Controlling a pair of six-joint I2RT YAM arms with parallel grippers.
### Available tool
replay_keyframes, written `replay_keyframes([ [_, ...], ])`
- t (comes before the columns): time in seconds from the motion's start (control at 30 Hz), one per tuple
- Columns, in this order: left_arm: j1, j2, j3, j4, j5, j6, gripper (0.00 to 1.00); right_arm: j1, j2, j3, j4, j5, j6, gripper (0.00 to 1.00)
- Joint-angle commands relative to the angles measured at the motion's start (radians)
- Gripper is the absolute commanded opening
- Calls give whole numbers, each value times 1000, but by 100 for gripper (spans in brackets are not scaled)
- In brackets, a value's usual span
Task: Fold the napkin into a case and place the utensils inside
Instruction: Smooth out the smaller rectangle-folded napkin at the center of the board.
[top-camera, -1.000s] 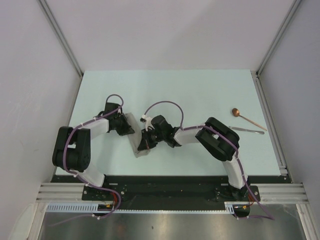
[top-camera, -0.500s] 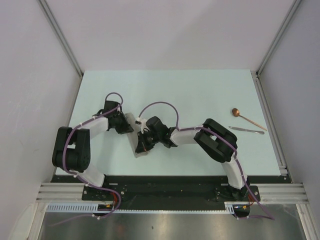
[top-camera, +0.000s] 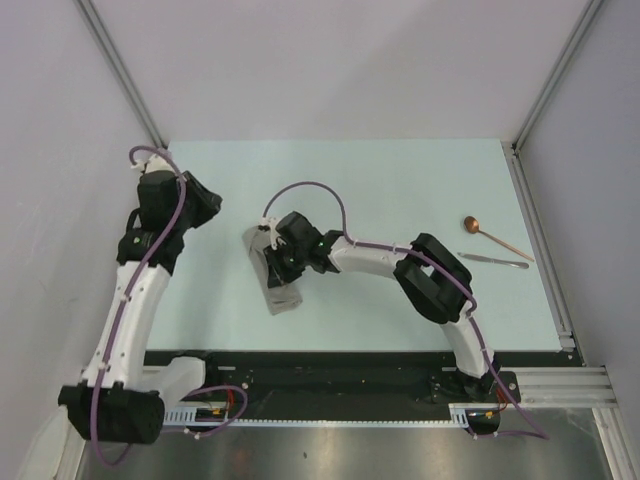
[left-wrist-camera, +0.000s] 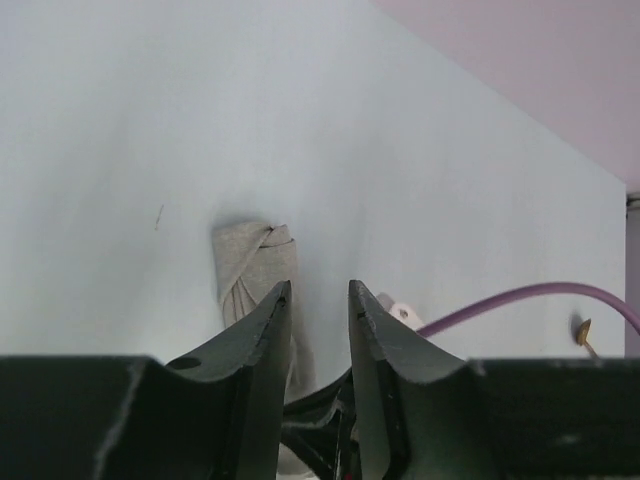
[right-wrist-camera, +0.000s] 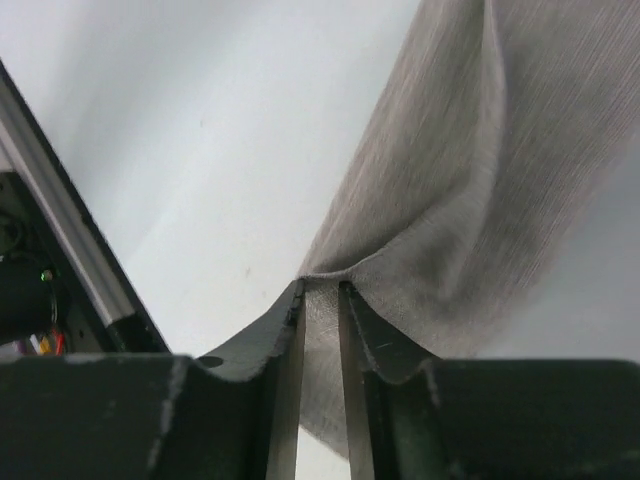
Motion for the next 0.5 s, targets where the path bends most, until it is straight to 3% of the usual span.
replay_keyframes([
  [0.0,7,-98,-28,-75,-83,63,34,-7,52,150,-162,117,-72,28],
  [0.03,7,-110,-33,-75,-80,70,34,-9,62,173,-184,137,-79,37],
  [0.13,7,-140,-62,-74,-84,101,34,-1,127,279,-255,195,-108,45],
  [0.3,7,-147,-100,-59,-11,101,33,1,133,366,-315,236,-133,51],
  [0.47,7,-71,-162,4,116,78,33,-2,35,295,-335,189,-90,46],
])
